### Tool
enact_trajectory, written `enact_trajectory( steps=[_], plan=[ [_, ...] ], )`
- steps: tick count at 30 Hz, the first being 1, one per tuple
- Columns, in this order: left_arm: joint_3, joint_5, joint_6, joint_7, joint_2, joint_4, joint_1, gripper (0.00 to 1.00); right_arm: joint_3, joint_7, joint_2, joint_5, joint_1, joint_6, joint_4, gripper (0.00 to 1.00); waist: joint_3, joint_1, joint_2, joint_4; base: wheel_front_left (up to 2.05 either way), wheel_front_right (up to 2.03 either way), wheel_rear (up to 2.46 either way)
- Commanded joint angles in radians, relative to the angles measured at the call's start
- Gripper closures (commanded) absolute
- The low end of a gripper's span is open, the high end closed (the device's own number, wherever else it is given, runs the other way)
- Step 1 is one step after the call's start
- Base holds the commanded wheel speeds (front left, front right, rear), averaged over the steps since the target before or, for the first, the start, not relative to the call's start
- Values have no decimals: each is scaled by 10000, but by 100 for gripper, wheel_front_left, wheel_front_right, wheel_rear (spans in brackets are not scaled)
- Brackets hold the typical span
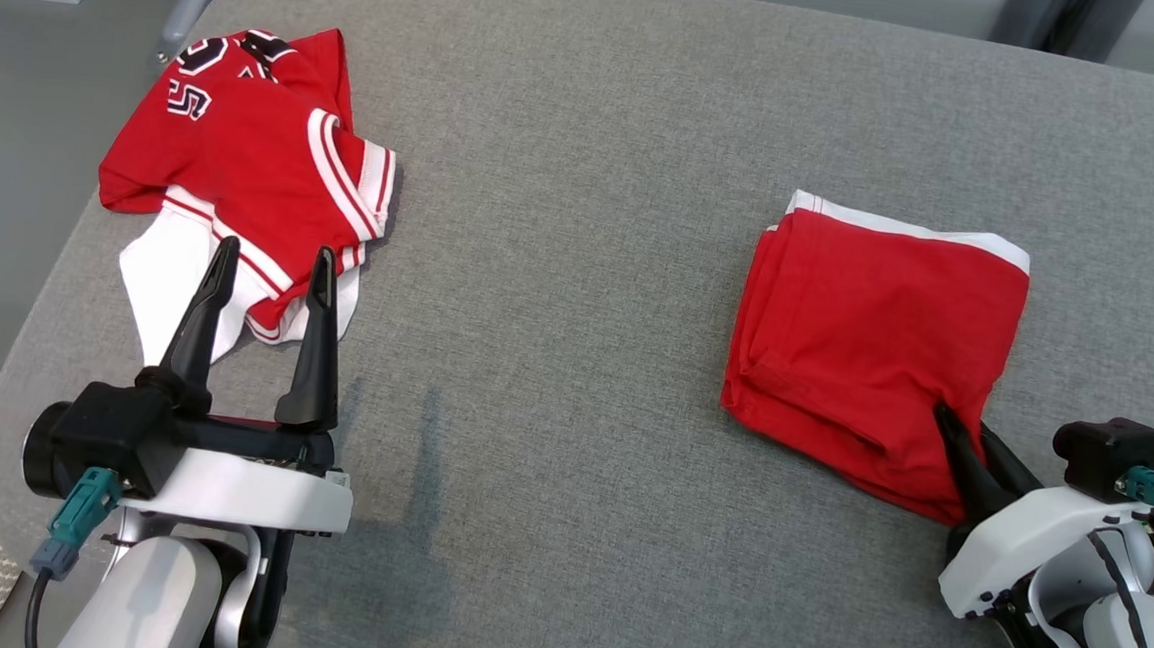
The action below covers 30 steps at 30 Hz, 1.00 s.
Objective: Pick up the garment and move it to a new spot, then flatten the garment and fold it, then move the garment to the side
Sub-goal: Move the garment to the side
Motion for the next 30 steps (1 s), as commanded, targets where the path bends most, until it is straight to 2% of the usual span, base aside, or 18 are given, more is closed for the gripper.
enact_trajectory(
  steps=[1, 5, 9, 23, 30],
  plan=[
    [34, -21, -69, -66, 23, 40, -223, 0, 60, -63, -100, 59, -110, -5, 114, 100, -29, 0, 0, -56, 0, 0, 0],
    [19, 26, -130, -83, 93, 39, -234, 0, 306, -146, -212, 40, -283, -5, 152, 100, -70, 0, 0, -358, 0, 0, 0],
    [-29, 83, -123, 14, 213, -100, -222, 0, 768, -241, -315, -17, -434, -5, 102, 100, -30, 0, 0, -964, 0, 0, 0],
    [-21, 575, 64, 894, 1087, -1366, -435, 0, 2241, -919, -509, 207, -1157, -16, 921, 100, 580, 0, 0, -4562, 0, 0, 0],
    [-38, 780, 126, 1438, 1478, -1933, -616, 0, 2827, -1440, -563, 360, -1816, -13, 1373, 100, 947, 0, 0, -5798, 0, 0, 0]
  ],
)
